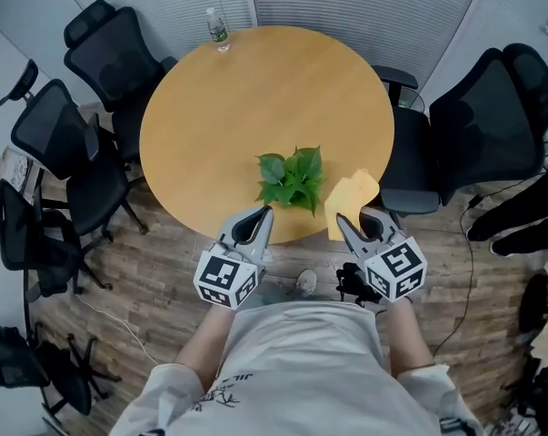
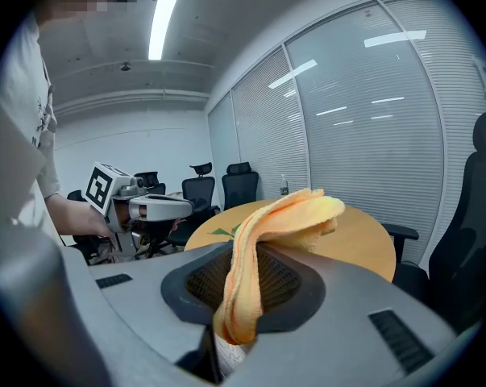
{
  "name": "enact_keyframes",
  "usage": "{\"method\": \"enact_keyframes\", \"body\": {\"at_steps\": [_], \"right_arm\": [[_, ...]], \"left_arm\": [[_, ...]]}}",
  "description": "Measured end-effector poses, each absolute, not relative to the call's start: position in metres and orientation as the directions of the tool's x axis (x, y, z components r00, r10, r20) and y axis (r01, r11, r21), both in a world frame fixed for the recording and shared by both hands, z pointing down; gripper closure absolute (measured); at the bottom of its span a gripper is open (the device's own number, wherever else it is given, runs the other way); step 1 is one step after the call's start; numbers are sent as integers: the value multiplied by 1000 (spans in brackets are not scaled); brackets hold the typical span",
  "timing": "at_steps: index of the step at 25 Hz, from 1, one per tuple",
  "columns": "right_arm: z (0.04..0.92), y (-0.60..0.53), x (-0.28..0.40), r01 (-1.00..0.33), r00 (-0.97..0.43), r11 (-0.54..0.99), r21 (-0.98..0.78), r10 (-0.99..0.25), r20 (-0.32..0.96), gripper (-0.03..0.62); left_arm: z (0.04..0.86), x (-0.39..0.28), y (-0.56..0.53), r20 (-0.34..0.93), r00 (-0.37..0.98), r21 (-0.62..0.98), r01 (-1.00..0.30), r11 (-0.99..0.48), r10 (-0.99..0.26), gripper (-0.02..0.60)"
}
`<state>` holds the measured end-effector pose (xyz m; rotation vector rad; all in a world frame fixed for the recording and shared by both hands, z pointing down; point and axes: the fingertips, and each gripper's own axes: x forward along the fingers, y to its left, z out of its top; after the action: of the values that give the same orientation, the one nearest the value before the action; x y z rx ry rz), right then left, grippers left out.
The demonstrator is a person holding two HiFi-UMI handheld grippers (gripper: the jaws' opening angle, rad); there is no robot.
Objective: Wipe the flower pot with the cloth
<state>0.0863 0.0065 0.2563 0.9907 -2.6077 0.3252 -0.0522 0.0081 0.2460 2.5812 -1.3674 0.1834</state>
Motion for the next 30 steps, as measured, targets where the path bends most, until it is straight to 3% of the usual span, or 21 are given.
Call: {"method": "enact_keyframes", "body": {"at_steps": [27,30], "right_arm": [[308,-27,85,-771,-588,628,-106,-637,498,533],[321,-30,89,-779,-575,617,-109,-636,515,533]], "left_arm": [[299,-91,-34,284,657,164,-751,-639,-699,568],[313,-95,-35,301,666,157,-740,-654,-682,537]]}}
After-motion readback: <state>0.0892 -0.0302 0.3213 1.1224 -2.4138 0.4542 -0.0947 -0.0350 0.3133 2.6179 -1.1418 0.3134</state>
